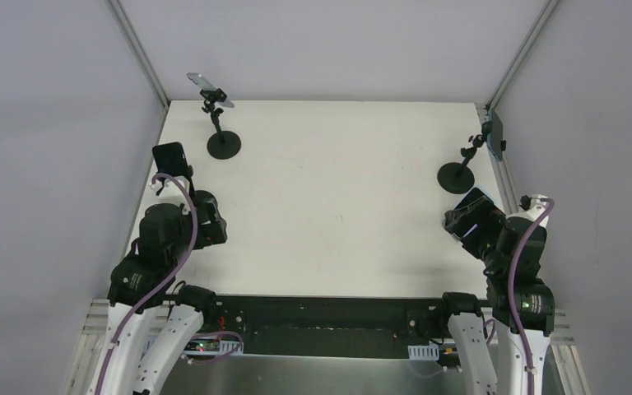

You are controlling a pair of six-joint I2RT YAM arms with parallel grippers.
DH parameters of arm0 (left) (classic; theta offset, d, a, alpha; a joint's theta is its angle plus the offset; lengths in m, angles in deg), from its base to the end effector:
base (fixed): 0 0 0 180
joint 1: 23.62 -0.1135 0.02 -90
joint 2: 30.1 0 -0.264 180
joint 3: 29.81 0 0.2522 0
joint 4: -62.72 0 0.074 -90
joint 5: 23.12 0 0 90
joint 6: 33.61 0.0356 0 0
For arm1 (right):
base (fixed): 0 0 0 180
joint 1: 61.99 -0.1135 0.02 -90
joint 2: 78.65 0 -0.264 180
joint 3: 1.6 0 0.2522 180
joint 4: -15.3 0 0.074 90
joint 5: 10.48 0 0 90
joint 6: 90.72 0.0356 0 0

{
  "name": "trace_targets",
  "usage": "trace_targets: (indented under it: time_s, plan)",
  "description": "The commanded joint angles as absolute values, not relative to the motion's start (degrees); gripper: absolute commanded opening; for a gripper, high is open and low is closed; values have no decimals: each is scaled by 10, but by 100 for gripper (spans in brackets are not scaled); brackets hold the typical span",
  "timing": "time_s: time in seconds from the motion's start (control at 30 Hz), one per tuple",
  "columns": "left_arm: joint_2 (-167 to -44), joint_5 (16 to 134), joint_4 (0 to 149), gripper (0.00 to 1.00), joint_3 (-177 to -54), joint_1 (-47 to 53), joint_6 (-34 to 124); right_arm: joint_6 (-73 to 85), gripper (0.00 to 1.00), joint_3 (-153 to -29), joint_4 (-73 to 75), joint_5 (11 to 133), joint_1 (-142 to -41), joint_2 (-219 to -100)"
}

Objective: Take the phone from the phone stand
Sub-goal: Move the phone stand with the phone to the center of the board.

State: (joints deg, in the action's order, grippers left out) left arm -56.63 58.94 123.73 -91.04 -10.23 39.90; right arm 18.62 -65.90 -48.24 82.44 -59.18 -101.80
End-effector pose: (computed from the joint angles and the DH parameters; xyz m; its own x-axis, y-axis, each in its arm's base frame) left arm 0.0878 -0.0158 0.3266 -0.4444 -0.1832 -0.8769 -0.0180 0.9805 -0.1957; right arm 0.0683 -0.0052 0.3415 -0.3272 0.3472 -0.8789 0.2166 0.9328 0.2879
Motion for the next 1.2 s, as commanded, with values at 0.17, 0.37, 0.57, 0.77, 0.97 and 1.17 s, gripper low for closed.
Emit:
trace_targets:
  time_s: [0.17,0.37,0.57,0.77,0.97,1.17]
  plan:
    - [-579,574,1245,100,-934,-108,393,188,99,-678,-484,762,-589,-1043]
    - [-591,516,1274,74,-944,-107,374,212,99,-690,-511,781,-589,-1083]
    - [-573,468,1301,62,-955,-108,334,250,99,-713,-554,781,-589,-1150]
    - [-590,459,1319,99,-966,-108,326,283,99,-738,-582,805,-589,-1196]
    - [-610,526,1328,99,-1031,-108,366,278,99,-733,-561,774,-588,-1173]
    - [-673,549,1374,99,-1222,-108,375,254,99,-743,-587,759,-588,-1165]
